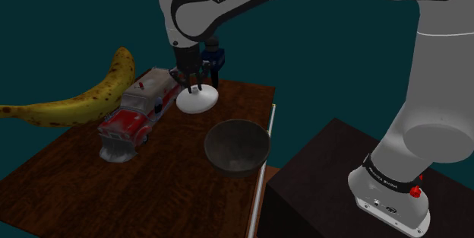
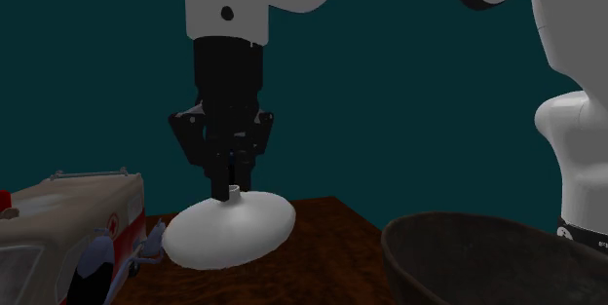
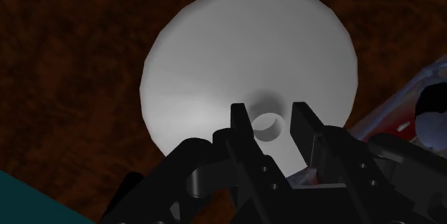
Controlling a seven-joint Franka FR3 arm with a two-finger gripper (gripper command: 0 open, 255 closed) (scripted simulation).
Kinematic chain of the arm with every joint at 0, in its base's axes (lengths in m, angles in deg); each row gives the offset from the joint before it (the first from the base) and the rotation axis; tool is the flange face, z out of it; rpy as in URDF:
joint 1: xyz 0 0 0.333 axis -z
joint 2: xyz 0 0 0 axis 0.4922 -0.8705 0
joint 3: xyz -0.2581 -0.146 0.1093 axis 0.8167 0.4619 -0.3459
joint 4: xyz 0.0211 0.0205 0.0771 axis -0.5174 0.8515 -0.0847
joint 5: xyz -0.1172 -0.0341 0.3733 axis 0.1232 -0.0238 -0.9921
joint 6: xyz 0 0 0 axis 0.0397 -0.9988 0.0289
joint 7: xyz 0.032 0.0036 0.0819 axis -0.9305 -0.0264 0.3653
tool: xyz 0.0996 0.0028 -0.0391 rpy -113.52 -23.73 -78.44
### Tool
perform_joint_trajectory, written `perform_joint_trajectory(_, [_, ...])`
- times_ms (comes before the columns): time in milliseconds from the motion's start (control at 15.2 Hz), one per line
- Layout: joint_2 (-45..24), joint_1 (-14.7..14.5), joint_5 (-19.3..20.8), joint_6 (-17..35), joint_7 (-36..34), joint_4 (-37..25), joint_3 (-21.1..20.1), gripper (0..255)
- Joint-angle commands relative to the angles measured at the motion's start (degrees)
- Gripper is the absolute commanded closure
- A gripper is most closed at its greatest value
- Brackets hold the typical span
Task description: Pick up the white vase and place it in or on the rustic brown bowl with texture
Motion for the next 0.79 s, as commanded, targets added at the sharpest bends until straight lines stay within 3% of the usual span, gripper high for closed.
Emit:
perform_joint_trajectory(0, [0.6, 0.04, -0.32, -1.36, 0.22, -0.81, -0.13, 255])
perform_joint_trajectory(726, [2.18, -0.06, -1.34, -9.15, 1.19, -7.2, -0.54, 255])
